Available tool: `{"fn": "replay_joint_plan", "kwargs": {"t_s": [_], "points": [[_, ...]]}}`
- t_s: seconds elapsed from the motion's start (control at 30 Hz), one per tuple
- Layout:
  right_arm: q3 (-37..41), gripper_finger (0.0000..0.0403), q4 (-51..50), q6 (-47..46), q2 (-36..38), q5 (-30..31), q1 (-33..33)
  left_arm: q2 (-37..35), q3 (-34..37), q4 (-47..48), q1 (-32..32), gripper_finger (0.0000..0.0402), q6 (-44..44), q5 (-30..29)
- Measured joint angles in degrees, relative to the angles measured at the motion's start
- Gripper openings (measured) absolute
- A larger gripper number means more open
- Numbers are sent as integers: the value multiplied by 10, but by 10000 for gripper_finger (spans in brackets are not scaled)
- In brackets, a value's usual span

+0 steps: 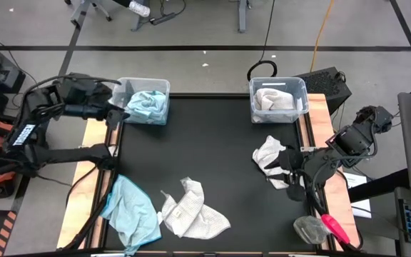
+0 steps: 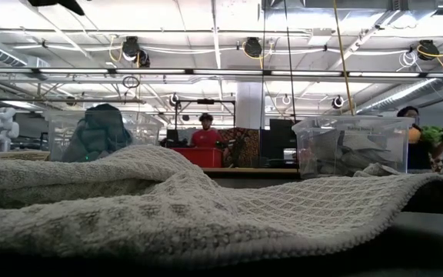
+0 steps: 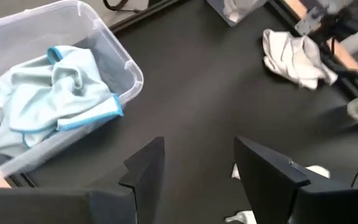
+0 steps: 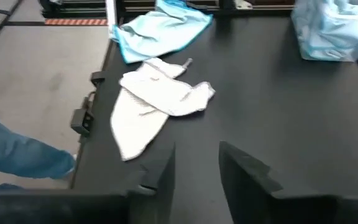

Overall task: Sort microfiber towel by color & place in baskets
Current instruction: Put the gray towel into the right transparent bin

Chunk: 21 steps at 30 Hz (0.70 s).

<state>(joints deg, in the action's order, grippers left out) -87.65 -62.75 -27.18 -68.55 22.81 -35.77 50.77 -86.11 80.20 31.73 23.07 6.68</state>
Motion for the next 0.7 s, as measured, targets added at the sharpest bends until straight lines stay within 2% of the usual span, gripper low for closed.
{"fn": "replay_joint_plan", "kwargs": {"t_s": [0.13, 0.4, 0.53, 0.7], "points": [[0, 150, 36, 15, -10, -10, 0, -19, 0, -1, -15, 198, 49, -25], [0, 210, 116, 26, -55, -22, 0, -25, 0, -7, -32, 198, 49, -22], [0, 227, 158, 25, -92, -20, 1, -25, 0, -32, -50, 198, 17, 12], [0, 233, 257, 30, -149, -20, 10, -24, 0, -56, -76, 198, -17, 57]]}}
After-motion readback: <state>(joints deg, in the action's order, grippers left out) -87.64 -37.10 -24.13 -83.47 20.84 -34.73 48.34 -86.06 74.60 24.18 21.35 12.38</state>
